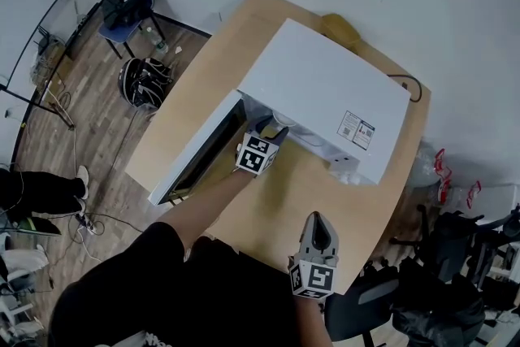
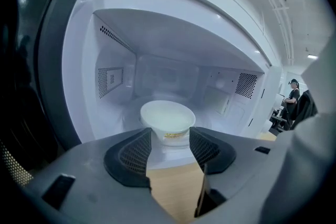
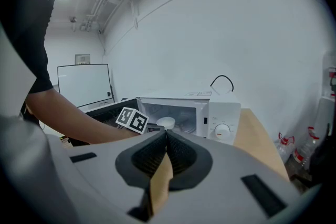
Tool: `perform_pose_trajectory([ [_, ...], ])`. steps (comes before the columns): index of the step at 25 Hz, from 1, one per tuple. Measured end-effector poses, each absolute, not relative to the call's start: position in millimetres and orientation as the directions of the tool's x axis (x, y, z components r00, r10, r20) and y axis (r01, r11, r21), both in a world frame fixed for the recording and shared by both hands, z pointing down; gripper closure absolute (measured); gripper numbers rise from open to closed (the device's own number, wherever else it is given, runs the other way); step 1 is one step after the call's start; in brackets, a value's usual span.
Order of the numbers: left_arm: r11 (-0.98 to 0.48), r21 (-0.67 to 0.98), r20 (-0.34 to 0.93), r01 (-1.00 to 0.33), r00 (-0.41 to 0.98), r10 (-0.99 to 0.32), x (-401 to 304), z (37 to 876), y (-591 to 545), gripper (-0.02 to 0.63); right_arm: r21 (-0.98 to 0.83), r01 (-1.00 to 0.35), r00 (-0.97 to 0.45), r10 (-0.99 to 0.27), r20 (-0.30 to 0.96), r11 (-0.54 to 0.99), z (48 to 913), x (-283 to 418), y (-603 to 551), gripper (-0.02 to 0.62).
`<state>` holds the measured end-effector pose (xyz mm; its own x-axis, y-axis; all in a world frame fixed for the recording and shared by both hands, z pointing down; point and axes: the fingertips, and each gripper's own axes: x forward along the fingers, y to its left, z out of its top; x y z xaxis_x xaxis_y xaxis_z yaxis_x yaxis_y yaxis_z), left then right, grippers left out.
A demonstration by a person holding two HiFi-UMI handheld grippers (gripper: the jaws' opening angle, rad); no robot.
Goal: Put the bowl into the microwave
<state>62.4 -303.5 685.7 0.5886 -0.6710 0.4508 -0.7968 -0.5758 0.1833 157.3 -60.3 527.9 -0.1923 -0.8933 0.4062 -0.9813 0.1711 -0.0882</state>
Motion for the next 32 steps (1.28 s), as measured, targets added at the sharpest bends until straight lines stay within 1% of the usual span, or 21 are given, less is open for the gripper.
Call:
perform_pose_trajectory([
  [8, -0.597, 0.184, 0.460, -0.781, 0.605, -0.650, 74, 686, -316, 0.385, -0.083, -0.983, -0.184, -0.890, 0.417, 0.164, 534, 169, -65, 0.535],
  [14, -0.585, 0.204, 0.453, -0.784, 0.606, -0.654, 82, 685, -322, 0.385, -0.093, -0.984, -0.177, -0.893, 0.415, 0.152, 535, 175, -71, 0.535],
  [21, -0.612, 0.182, 0.460, -0.770, 0.617, -0.639, 94, 687, -326, 0.385, -0.108, -0.983, -0.178, -0.895, 0.408, 0.146, 537, 181, -75, 0.535],
  [27, -0.598, 0.191, 0.464, -0.778, 0.608, -0.644, 97, 694, -333, 0.385, -0.109, -0.983, -0.182, -0.893, 0.411, 0.150, 542, 188, -80, 0.535],
  [32, -0.601, 0.201, 0.463, -0.773, 0.616, -0.637, 109, 692, -336, 0.385, -0.113, -0.986, -0.160, -0.896, 0.414, 0.124, 539, 196, -82, 0.535],
])
